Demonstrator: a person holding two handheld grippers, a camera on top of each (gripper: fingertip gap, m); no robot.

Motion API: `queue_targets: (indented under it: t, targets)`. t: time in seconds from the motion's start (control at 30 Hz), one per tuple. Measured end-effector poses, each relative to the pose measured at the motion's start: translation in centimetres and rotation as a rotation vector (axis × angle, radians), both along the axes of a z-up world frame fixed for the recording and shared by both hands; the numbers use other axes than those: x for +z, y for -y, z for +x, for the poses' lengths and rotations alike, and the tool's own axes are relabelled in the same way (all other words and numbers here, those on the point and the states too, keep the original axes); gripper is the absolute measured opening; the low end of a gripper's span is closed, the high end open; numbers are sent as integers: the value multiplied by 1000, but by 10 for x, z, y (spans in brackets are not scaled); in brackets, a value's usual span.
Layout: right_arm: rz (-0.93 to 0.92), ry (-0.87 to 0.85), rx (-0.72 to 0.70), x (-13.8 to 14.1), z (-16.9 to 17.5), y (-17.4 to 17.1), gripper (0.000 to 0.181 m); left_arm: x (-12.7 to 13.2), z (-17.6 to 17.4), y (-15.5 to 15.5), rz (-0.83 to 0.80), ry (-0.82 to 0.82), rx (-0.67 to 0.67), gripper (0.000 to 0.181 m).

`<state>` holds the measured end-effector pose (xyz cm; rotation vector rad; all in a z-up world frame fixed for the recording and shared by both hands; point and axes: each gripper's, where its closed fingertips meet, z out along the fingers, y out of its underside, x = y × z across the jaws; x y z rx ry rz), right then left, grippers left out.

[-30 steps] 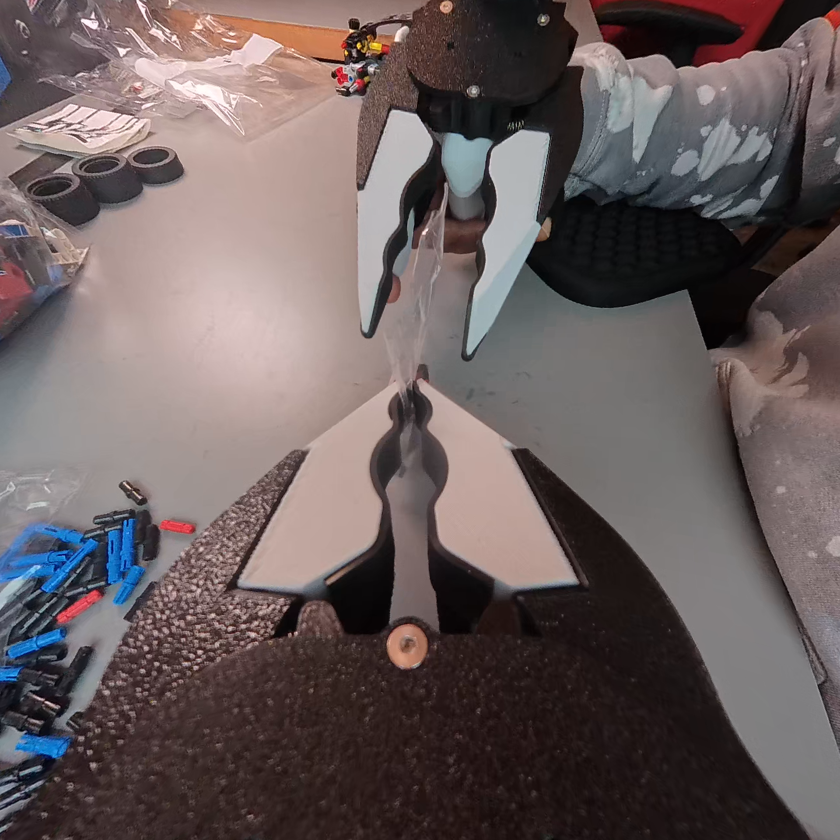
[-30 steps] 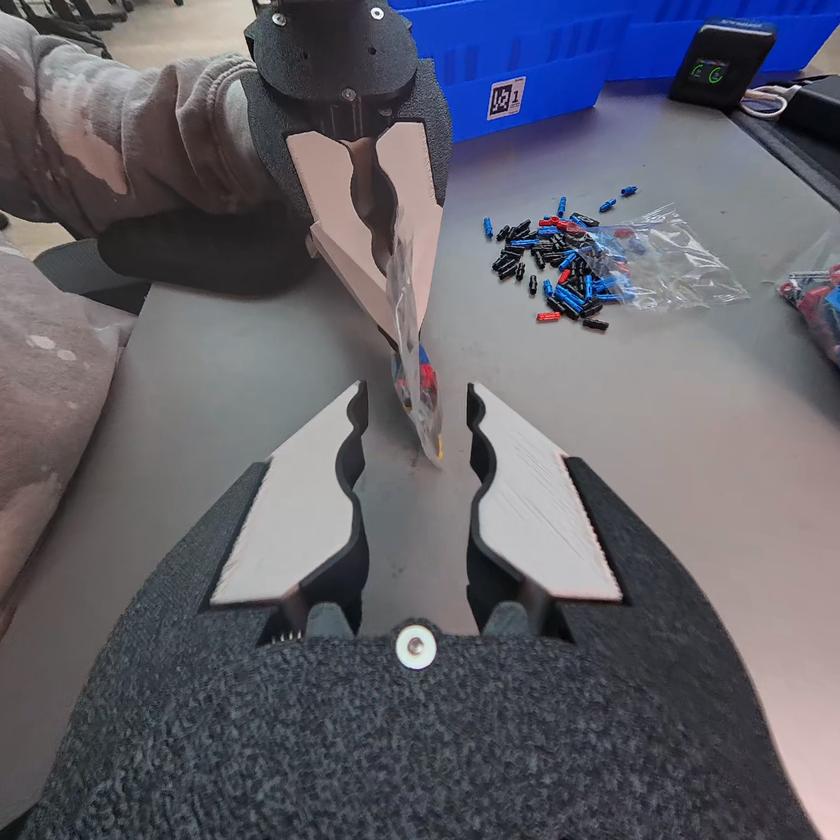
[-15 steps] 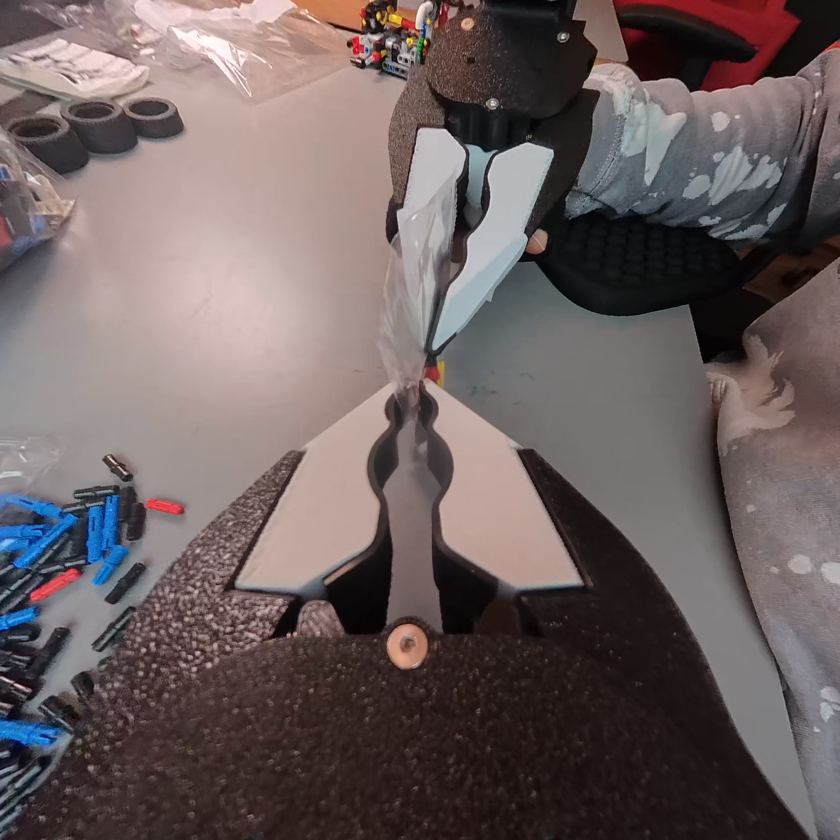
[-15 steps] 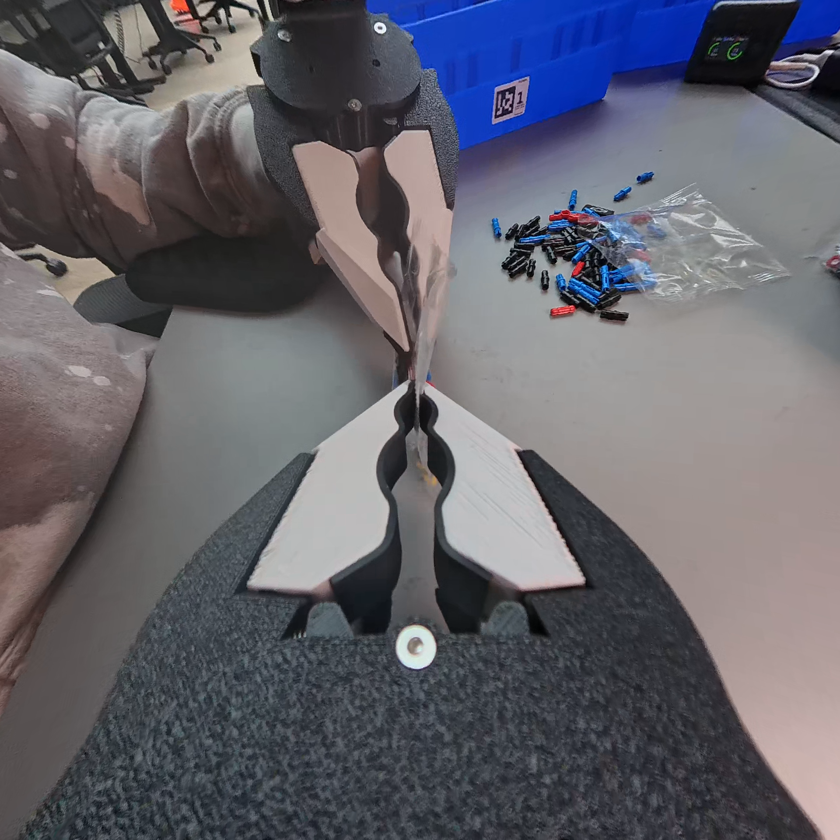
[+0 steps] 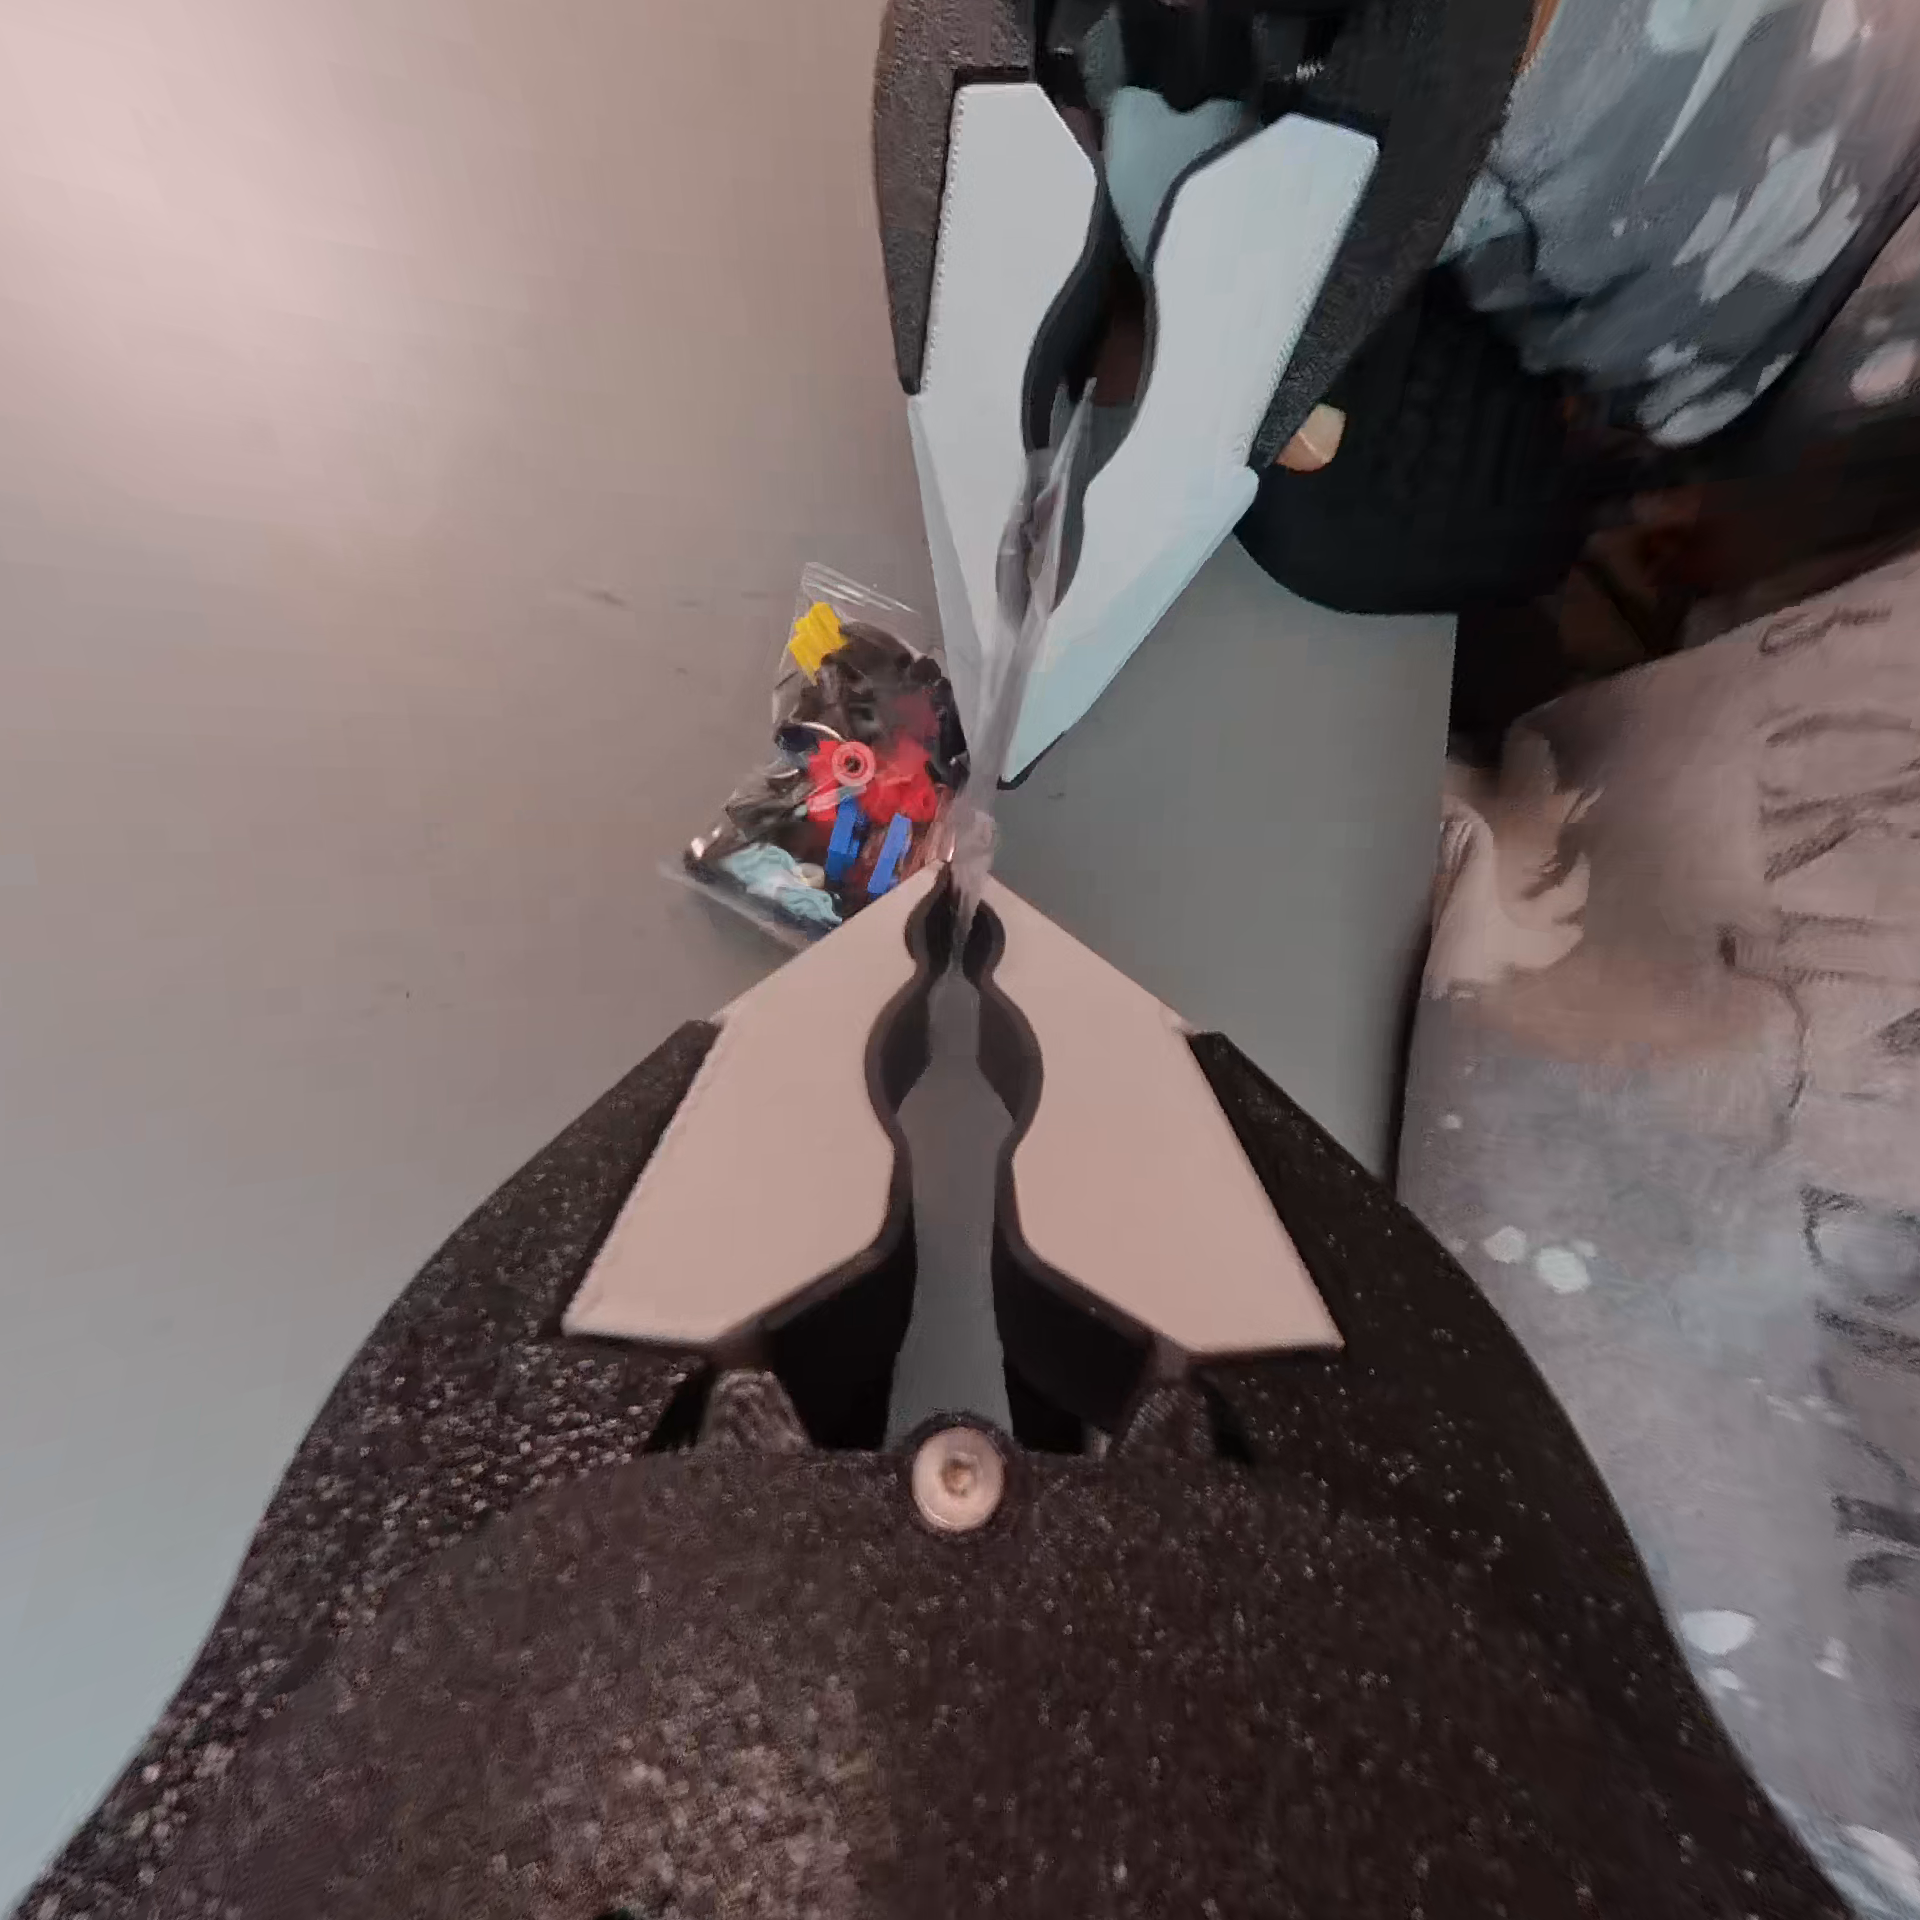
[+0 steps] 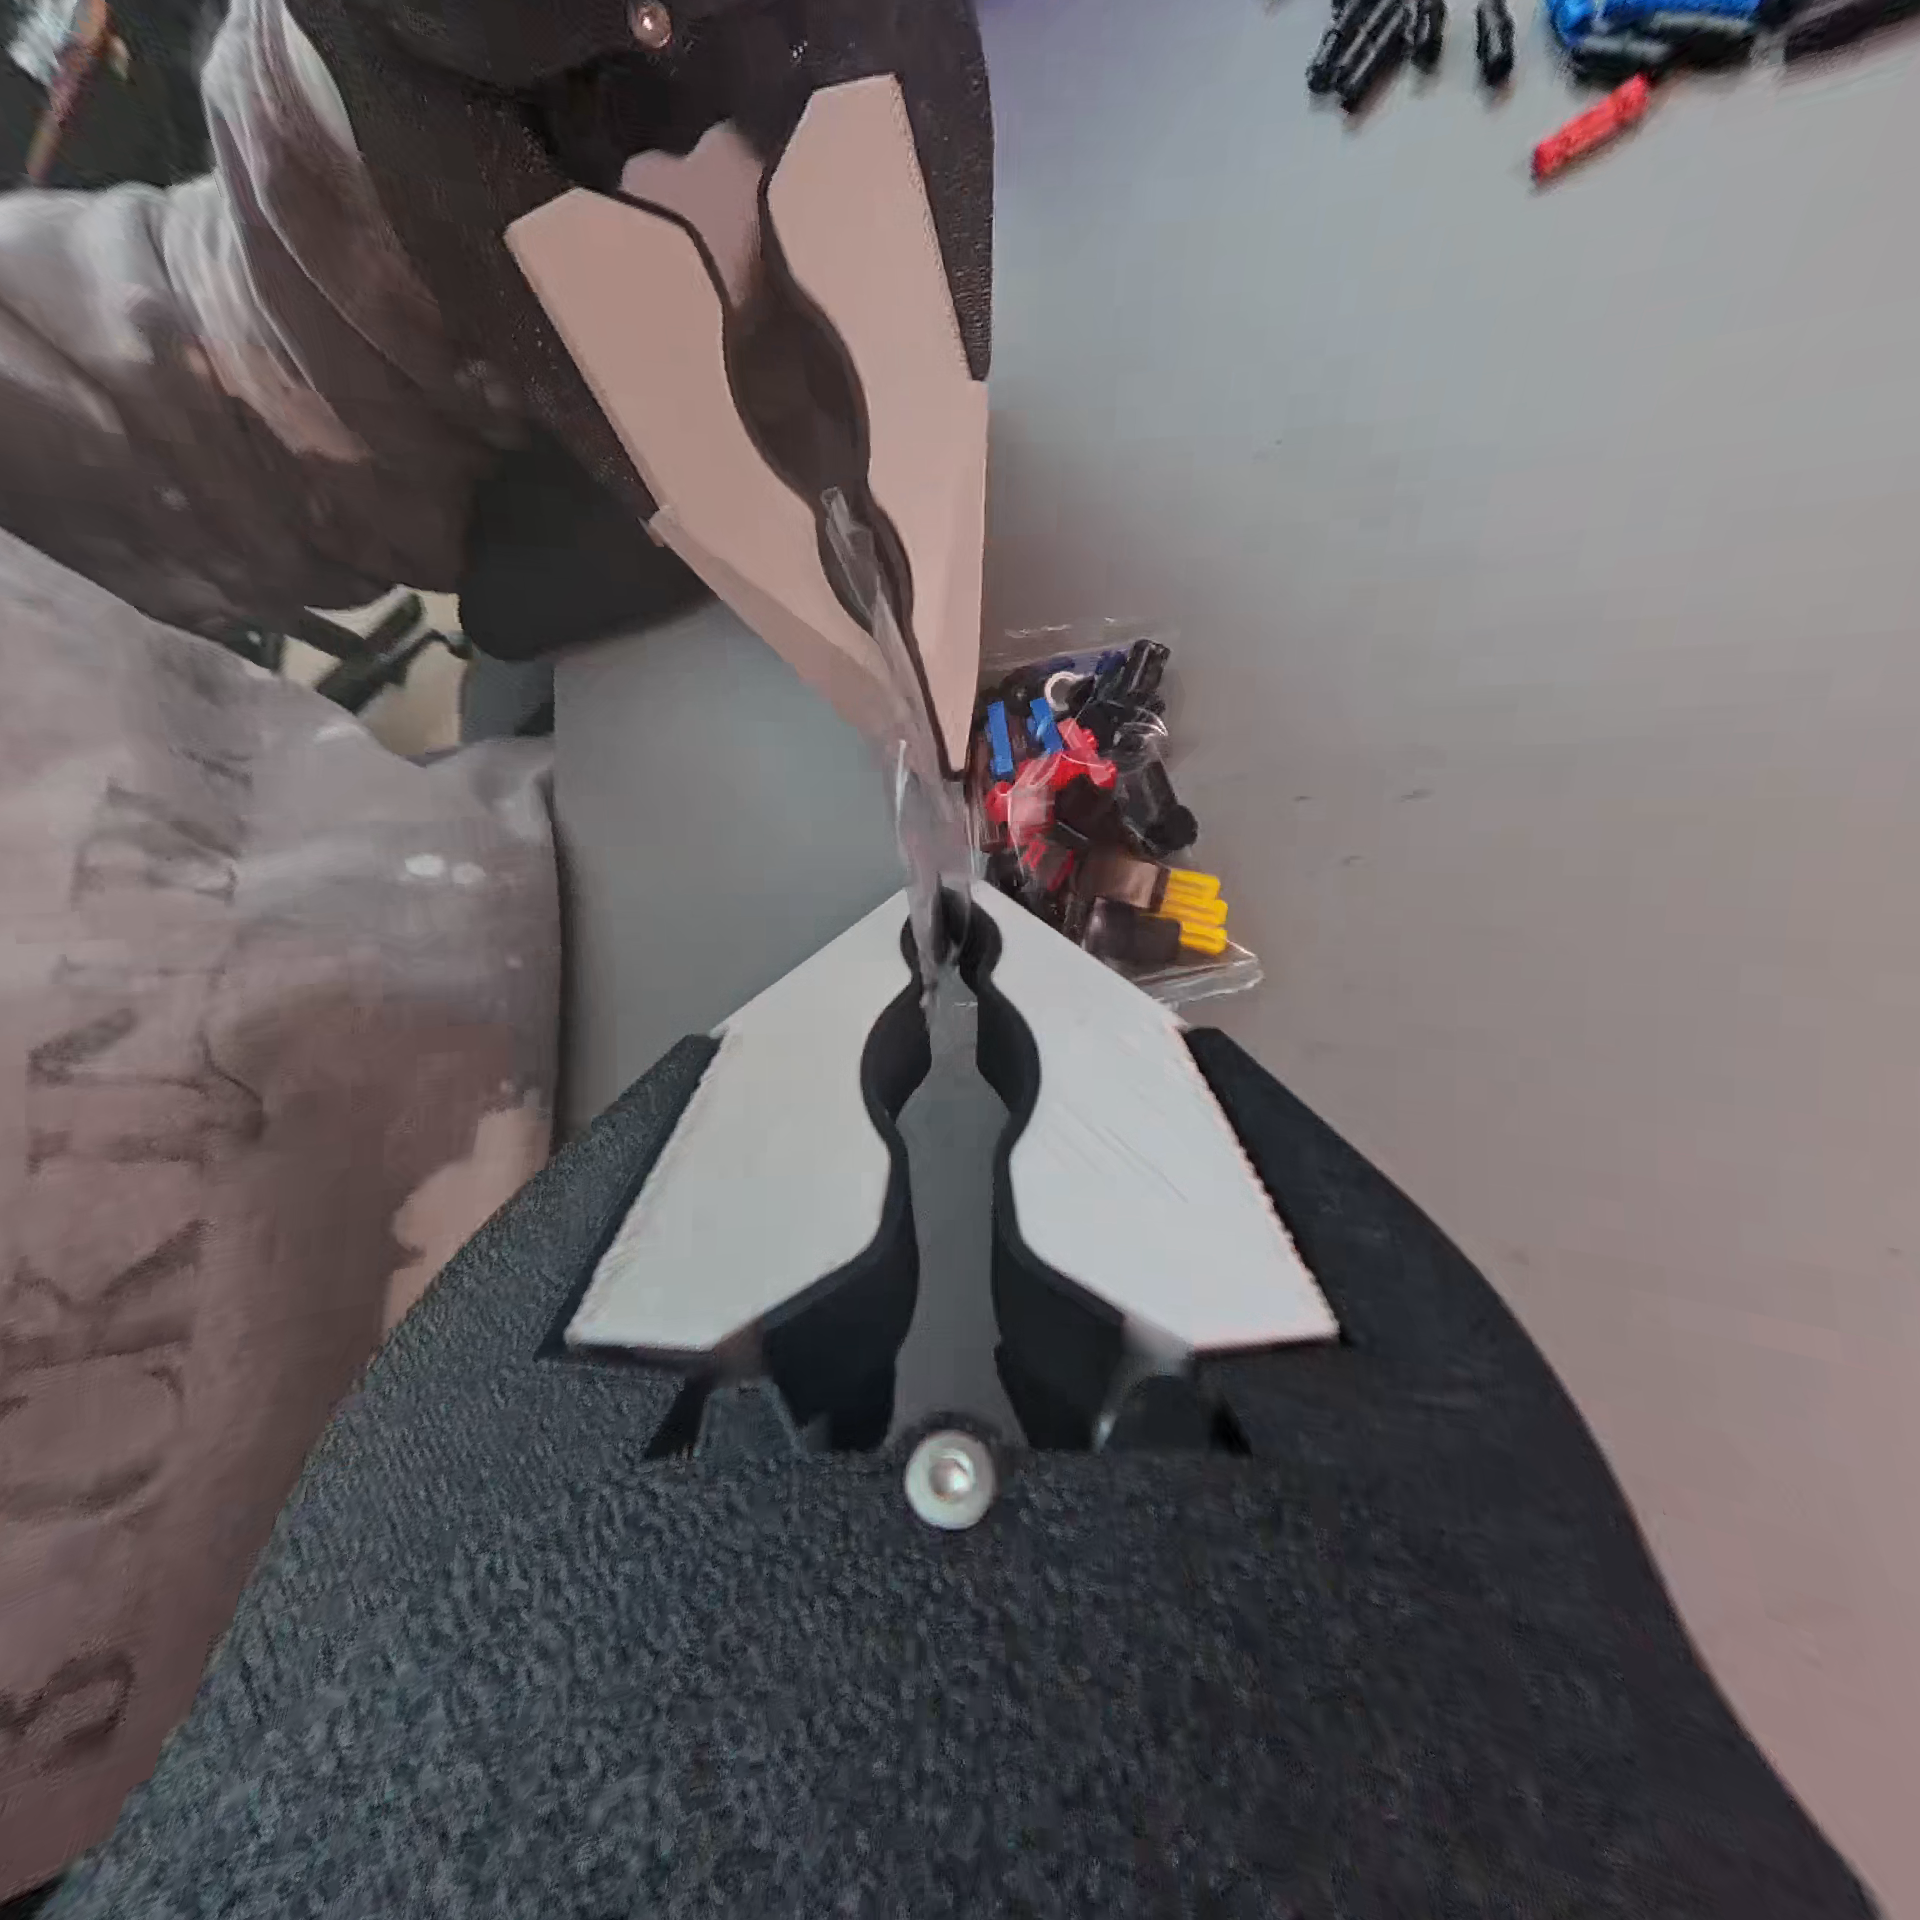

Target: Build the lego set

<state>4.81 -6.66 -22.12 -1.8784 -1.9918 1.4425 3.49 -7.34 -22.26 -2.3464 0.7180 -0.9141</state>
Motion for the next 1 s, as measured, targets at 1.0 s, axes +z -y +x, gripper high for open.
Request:
queue_targets:
  t: [1.0]
  targets:
    - [528, -259, 128, 26, -31, -45, 17, 33, -58, -21, 136, 46, 186, 50]
